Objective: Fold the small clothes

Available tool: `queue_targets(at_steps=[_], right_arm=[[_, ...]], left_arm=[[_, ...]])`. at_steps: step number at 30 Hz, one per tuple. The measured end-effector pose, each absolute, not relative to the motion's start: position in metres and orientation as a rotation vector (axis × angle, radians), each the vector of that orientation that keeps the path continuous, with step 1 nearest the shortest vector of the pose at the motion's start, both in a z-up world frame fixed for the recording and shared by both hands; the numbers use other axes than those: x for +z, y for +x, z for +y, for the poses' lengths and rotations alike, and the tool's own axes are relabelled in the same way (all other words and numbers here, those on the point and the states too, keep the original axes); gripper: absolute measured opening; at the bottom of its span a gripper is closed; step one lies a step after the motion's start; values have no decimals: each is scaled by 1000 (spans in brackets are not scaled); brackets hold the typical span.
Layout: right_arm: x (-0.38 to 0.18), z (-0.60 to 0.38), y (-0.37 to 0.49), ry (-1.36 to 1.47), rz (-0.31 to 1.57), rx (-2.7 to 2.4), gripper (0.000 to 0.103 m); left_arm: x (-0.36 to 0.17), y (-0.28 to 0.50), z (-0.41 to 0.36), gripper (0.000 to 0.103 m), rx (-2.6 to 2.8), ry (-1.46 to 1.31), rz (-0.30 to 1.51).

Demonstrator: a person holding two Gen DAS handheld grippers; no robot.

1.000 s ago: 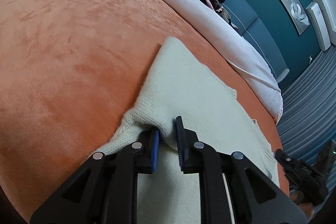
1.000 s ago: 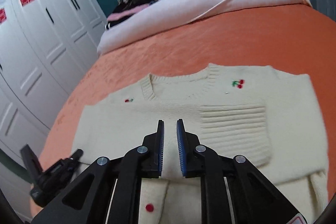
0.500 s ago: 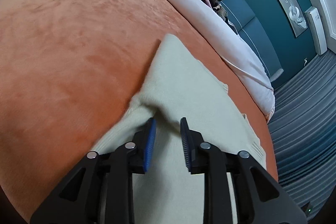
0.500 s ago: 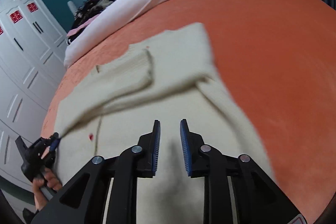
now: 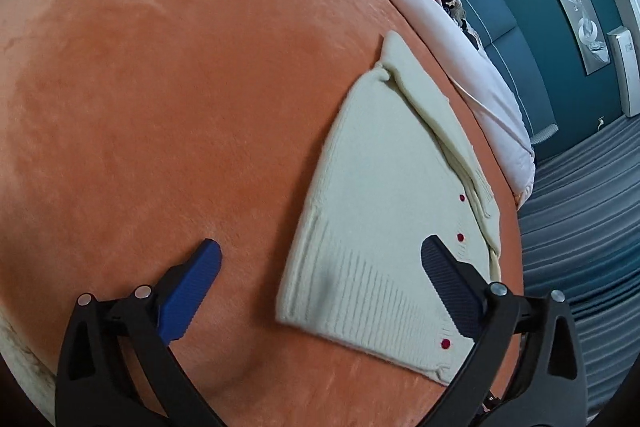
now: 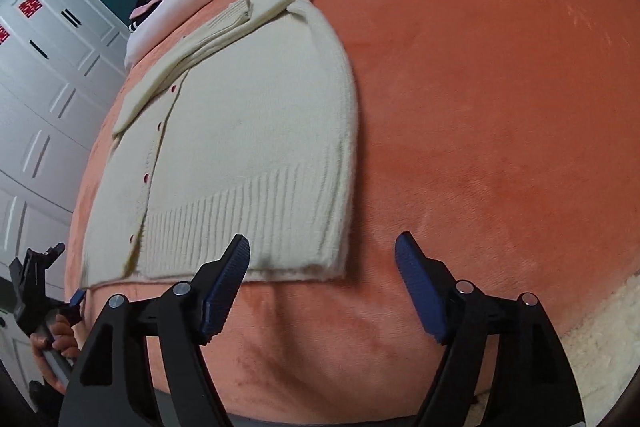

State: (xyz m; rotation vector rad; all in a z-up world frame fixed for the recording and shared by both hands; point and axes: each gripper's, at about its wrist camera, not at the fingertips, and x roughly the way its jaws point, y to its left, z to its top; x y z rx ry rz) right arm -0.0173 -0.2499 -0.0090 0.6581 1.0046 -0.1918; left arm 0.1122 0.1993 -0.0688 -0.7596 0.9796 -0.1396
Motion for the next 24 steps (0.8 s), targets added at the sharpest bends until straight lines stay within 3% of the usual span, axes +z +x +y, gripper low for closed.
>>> queue_targets(at_steps=[2,4,5,6,7,8,9,16,18,24], right_arm=[[-13,-247,-9,707,996,-173,74],[-12,-246,-6,741,972,-175,65],[-12,-245,-3,767,975,-163,46],[-12,-246,0,789,983,-159,25],[-11,-246,3,818,984,-155,15],[-8,-248,4,838,976,-150,10],[-1,-249,2,866,945,-133,10],[67,-256,-25,880,807,-19,7],[75,-256,-37,846,832,2,6],[52,-254,-72,671,995,-7,1]], left_arm=[[-71,116,192,98,-117,-733,990],[-67,121,185,97,-88,-707,1010],[-65,124,182,84,-107,-708,1019],[-64,127,179,58,-143,-716,1035],[-65,131,175,46,-174,-724,1071],[-67,133,173,25,-185,-735,1097],[-65,132,172,11,-185,-744,1109],[-20,93,184,9,-250,-727,1034],[-10,76,187,0,-269,-700,1029],[-24,39,193,0,-256,-595,1088]])
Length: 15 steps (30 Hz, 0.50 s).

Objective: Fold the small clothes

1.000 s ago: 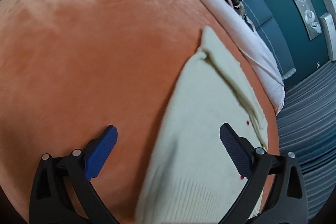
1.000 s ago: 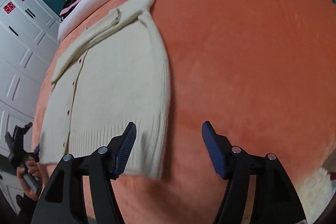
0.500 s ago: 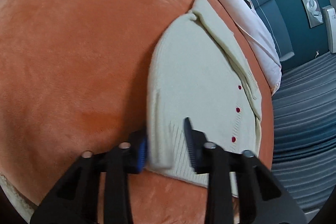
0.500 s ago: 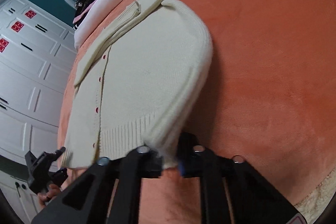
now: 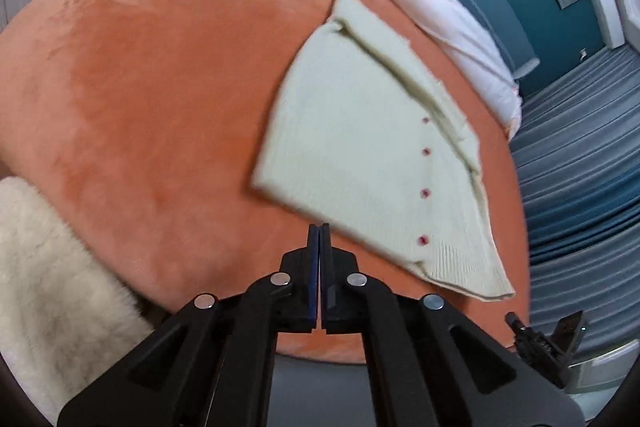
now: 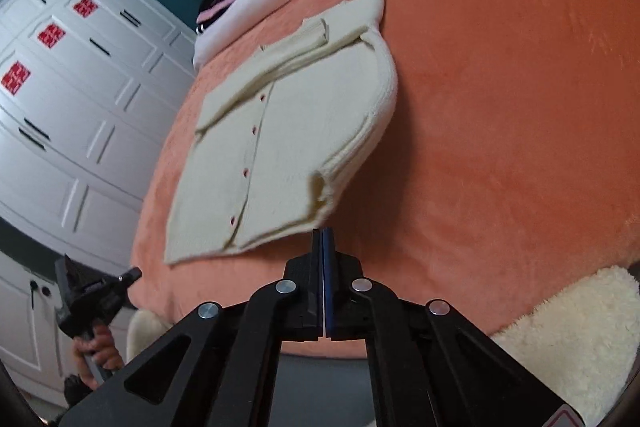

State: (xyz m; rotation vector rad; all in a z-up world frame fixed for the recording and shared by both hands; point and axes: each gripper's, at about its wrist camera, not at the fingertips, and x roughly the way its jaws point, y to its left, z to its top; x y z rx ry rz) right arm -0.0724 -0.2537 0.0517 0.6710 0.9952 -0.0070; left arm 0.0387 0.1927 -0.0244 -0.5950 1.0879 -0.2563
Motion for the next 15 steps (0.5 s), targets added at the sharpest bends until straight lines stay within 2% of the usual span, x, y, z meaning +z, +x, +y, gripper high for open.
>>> queue_targets(at_steps=[1,2,3,4,5,6,8,13,14,15], right_arm=[[47,-256,-77,656,1003,-56,4],[44,-260,-80,647,996,-96,14],[41,-263,-84,652,985,-131,28],[38,-265,-85,672,966,-150,43],[36,-267,-85,691,945,-165,67],[33,-268,-82,705,927,-173,70],[21,-267,-67,712,952,-179,70],[-12,-263,-26,823,993,-170,69],[-15,-261,-18,825,985,-169,59],[-16,-258,-14,815,984,-177,32]], left_arm=[[-34,36,197,0,-243,-641,1096],[-40,34,203,7,-236,-706,1097],[-46,35,206,30,-214,-753,1095],[-48,37,207,47,-184,-774,1085],[-48,42,207,74,-147,-771,1063],[-47,48,205,80,-112,-749,1039],[-47,68,197,82,-102,-717,1023],[-73,106,185,82,-104,-751,1070],[-73,110,182,75,-92,-744,1063],[-72,112,180,55,-91,-734,1059]])
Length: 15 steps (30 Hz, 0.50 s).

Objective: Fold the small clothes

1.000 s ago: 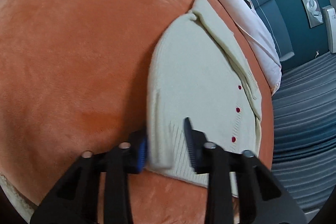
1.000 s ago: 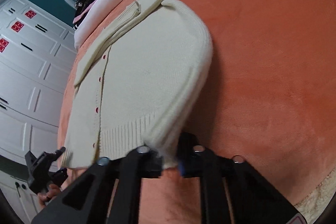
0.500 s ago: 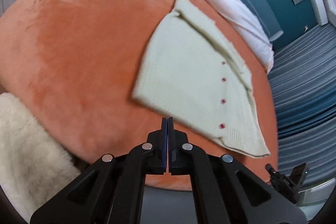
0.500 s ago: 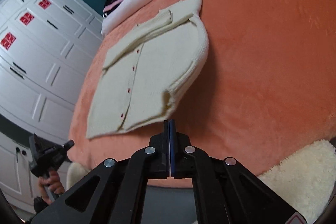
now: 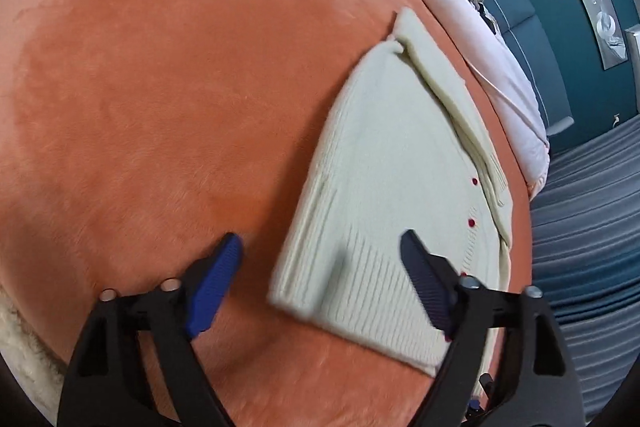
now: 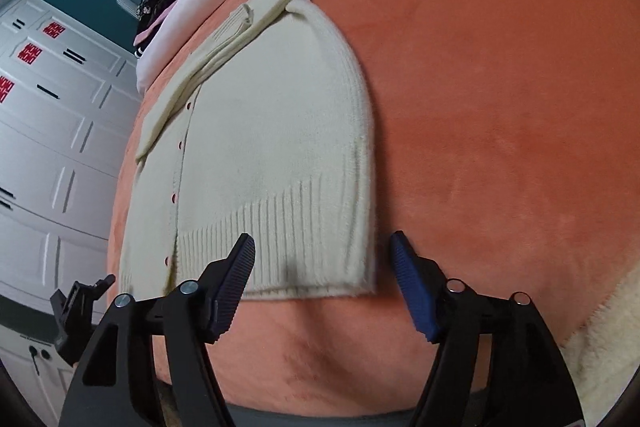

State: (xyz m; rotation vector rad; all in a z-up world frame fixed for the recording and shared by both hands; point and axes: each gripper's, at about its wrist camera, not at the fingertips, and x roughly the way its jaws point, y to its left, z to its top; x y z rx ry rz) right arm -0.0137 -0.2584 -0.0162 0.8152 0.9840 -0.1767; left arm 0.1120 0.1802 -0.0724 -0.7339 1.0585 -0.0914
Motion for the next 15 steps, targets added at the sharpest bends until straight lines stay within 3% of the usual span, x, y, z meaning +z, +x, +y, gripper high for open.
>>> queue_targets(at_steps=[1,2,9,15], right_arm=[[-17,-257,-6,824,996,-177,16],[-15,-259,-2,863,986,-168,10],[65,-265,-31,756,849,-60,7],[80,-255,-108,554,1055,29,7]], left_arm=[[-73,117,176,38,-122,-733,1075],[-75,124,173,9,-161,-745,1121],[-19,97,173,8,-278,-681,1068],[-4,14,185,8,-348,-587,1193]])
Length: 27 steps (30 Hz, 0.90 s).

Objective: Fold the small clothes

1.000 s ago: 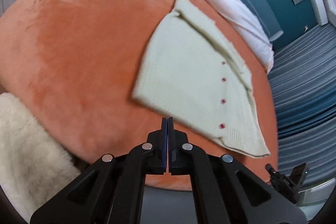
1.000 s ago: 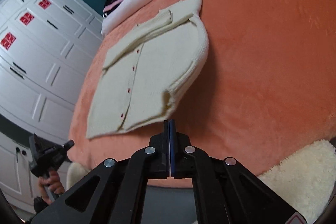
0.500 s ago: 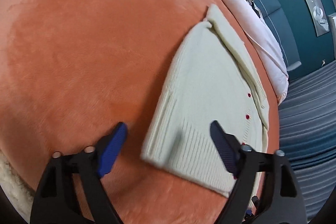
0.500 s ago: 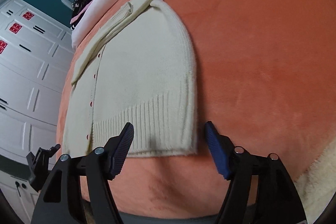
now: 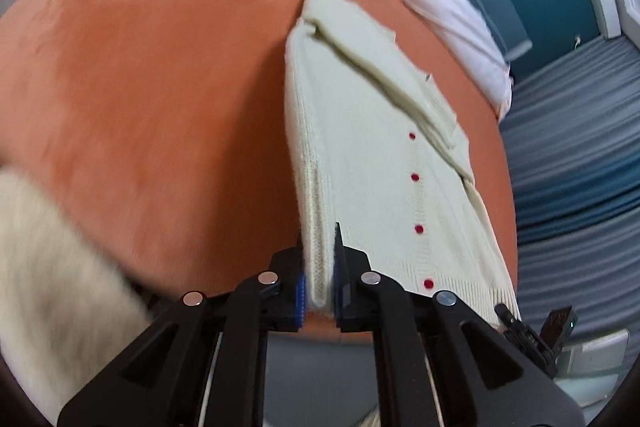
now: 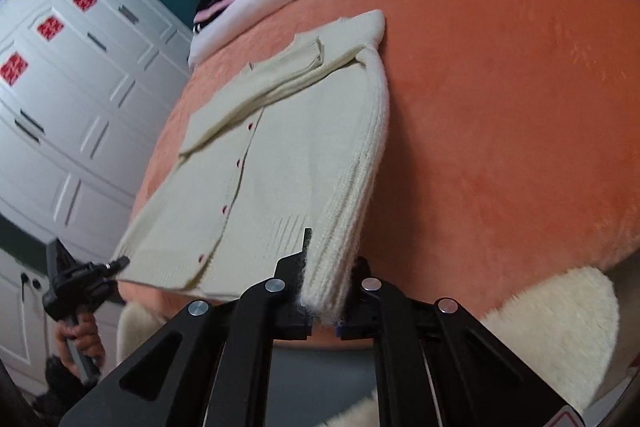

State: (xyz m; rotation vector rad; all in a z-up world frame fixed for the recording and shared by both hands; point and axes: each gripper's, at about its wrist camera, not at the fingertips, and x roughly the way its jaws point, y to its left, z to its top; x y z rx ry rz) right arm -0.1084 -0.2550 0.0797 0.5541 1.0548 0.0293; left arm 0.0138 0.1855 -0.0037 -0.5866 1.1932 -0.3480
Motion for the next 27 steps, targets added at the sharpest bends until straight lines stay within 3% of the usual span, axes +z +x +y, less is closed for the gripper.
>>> queue_targets(at_steps=[5,8,12,16,17,18,19,20,22,23,24,27], right_arm=[[85,-221,-190,408,1270,222,7],[129,-223,-192,464,1179,311,7],[169,-271,-124,601,855,257,7],[116,-317,-39,772,741,76,12],[98,-319,-23,755,771,-9,15],[86,-313,-10,728,804,-86,18],[77,-309,-5,719,820,-149,24],[70,-306,-6,729,809,-186,26],[68,-298,-16,729,766,-207,42],[68,-299,-27,712,754,-221,57],[69,-296,-31,671,750,-236,61],[62,-299,-20,551,804,-257,62]], left_arm=[[5,-85,211,8,-374,-512,1312],[40,-100,221,8,-382,-546,1279],[95,-33,205,9,-467,-548,1050],[89,66,166,14,-437,-485,926],[73,89,158,23,-420,-458,938],[57,108,151,45,-354,-435,964],[43,121,147,54,-280,-421,992],[31,128,149,54,-237,-439,1004],[19,127,163,56,-222,-525,1009],[17,121,171,68,-227,-567,996],[14,114,177,82,-219,-587,980],[10,119,168,89,-212,-556,949]])
